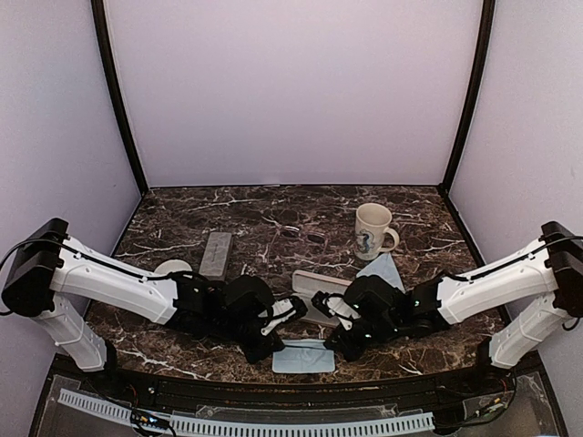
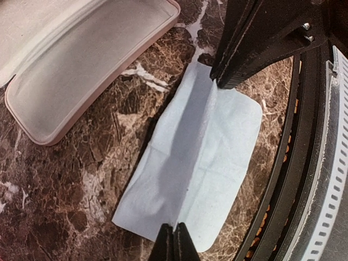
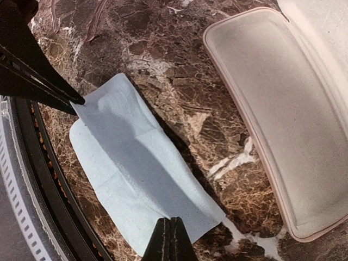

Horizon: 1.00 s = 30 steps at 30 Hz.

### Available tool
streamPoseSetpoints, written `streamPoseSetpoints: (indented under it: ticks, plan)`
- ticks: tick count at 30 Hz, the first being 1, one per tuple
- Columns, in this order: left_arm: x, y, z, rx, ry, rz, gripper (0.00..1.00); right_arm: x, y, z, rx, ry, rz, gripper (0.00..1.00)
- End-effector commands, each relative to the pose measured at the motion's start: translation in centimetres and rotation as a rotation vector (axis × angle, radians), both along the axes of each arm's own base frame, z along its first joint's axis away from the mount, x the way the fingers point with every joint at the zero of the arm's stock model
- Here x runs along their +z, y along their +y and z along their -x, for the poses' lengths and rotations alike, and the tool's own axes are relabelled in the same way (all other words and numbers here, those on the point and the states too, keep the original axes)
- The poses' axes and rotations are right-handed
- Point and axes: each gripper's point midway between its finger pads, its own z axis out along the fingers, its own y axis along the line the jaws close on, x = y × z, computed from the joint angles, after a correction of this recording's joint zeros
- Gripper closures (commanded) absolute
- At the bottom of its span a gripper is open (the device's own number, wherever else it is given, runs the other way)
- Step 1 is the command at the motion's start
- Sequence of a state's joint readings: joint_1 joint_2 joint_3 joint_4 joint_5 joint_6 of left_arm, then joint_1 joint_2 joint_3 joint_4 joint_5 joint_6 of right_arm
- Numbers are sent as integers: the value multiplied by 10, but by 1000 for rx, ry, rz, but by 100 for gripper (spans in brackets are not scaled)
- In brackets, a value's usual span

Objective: Organize the sunglasses
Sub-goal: Fold the glasses cleaning cloth at the center of the board.

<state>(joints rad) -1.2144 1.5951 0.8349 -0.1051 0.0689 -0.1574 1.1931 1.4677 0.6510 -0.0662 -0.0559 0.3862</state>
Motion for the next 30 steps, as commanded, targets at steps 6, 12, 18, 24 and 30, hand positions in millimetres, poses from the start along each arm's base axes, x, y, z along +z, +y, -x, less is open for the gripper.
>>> streamPoseSetpoints:
  ticks: [6,12,18,24,30]
  plan:
    - [-17,10,18,-37,60,-64,100,-4,-1,11,4,20,-22,99]
    - [-24,14,28,-54,75,-98,100,-3,2,19,16,31,-40,100]
    - [-27,12,37,-65,80,-108,99,-7,1,26,16,40,-42,100]
    - [-33,13,35,-58,68,-129,98,-10,1,29,14,43,-36,100]
    - [-34,12,34,-55,63,-138,94,-12,1,31,14,48,-29,99]
